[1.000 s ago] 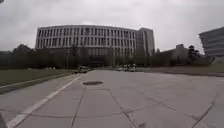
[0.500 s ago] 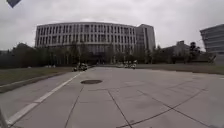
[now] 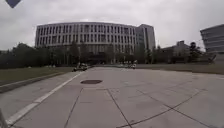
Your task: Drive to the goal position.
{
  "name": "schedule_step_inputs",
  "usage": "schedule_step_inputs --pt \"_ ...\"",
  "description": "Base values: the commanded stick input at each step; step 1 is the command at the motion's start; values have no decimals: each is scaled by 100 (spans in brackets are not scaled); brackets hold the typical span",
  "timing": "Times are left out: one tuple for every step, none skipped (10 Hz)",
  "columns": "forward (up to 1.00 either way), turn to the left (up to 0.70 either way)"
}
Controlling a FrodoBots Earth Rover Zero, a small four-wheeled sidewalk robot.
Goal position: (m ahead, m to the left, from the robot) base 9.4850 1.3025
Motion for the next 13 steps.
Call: schedule_step_inputs --pt "81 0" --pt "100 0" --pt "100 0" --pt "100 0" --pt "100 0" --pt "100 0" --pt "100 0" --pt "100 0" --pt "100 0" --pt "100 0" --pt "100 0" --pt "100 0" --pt "100 0"
